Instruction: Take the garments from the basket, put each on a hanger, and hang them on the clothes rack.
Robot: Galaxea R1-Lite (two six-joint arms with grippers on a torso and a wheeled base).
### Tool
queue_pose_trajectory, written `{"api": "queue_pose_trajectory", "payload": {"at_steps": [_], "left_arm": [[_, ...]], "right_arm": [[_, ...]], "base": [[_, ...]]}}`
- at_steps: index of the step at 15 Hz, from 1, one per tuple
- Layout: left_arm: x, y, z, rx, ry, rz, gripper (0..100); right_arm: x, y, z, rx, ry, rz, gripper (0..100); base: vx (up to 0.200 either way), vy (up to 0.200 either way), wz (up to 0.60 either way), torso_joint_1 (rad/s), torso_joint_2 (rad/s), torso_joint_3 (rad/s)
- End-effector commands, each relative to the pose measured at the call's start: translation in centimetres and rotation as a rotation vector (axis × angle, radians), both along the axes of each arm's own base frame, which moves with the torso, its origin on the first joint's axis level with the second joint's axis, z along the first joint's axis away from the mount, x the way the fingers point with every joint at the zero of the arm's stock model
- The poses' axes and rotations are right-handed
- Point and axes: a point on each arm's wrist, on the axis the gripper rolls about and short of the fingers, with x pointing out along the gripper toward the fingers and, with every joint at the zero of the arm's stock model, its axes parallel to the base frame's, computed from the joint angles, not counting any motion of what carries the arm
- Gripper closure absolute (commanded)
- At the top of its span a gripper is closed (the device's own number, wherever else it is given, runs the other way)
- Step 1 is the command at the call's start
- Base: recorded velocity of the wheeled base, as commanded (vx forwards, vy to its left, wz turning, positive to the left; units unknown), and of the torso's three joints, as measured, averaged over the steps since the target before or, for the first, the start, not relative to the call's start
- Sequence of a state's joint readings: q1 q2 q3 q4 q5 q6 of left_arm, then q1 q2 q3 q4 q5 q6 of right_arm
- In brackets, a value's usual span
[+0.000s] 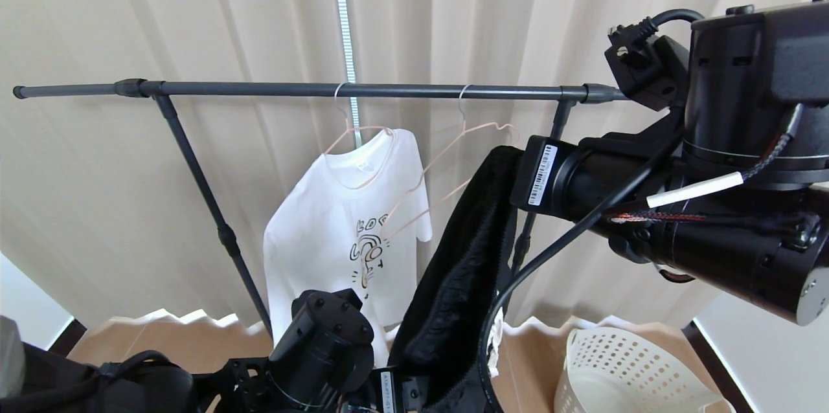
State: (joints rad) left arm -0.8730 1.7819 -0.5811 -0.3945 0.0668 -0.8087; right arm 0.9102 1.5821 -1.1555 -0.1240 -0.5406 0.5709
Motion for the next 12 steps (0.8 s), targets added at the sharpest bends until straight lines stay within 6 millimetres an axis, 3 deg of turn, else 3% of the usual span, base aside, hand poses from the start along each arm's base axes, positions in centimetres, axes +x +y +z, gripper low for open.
{"api": "queue_pose_trajectory", "payload": {"at_steps": [1,9,12], "left_arm": [[0.0,0.2,0.5,-0.016,-0.013,0.005,100],[0.1,1.2,2.0,-0.033,-0.060,0.006,100],[-0.3,2.5,5.6,0.003,-0.061,0.009,100]], "right_arm": [[0.1,-0.2,0.1,0.003,-0.002,-0.008,100],[0.1,-1.1,0.1,-0.023,-0.007,-0.037,100],[-0.8,-2.8,-0.9,-0.204,-0.036,0.001,100]], "base": [[0.000,0.000,0.00,0.000,0.00,0.000],[0.000,0.000,0.00,0.000,0.00,0.000],[0.000,0.000,0.00,0.000,0.00,0.000]]}}
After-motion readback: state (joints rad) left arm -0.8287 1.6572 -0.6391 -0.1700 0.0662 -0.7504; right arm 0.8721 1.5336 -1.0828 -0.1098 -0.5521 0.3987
